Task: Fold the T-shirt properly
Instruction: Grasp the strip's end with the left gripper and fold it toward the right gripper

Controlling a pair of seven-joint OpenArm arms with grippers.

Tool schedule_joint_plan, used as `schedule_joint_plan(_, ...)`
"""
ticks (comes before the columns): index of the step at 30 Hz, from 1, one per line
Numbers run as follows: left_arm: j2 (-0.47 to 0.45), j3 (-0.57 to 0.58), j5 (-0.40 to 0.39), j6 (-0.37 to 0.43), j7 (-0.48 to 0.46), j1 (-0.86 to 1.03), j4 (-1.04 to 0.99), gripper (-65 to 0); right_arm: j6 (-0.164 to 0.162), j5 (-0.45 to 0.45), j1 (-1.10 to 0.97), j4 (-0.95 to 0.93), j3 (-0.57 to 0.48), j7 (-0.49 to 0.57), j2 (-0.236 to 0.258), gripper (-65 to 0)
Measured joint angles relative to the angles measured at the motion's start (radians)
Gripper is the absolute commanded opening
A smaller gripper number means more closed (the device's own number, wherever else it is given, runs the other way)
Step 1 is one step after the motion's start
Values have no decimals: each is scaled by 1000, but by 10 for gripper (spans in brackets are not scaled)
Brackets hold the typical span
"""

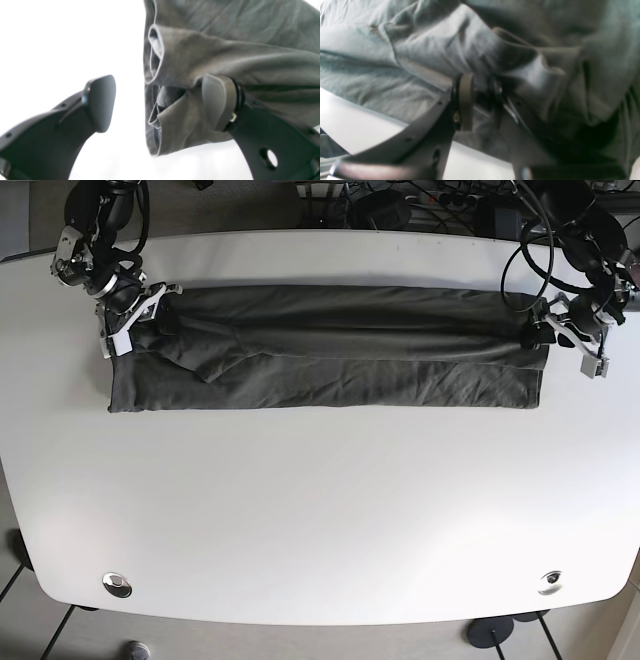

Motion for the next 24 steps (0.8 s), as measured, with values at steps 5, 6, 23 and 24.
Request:
schedule_joint_plan(5,-7,103,-25,0,-39,-10,-56,-256,0,0,1,0,0,0,0,-545)
schedule_joint_plan(6,-3,127,-26,0,-44,-11,-58,-382,0,0,1,0,0,0,0,-545)
schedule_joint_plan(23,78,561,5,0,7,34,456,-599,-2,0,0,-2,2,1,-1,-547)
schedule_joint_plan(24,112,584,5,0,6,37,455,-597,0,0,0,-2,2,0,-3,-547)
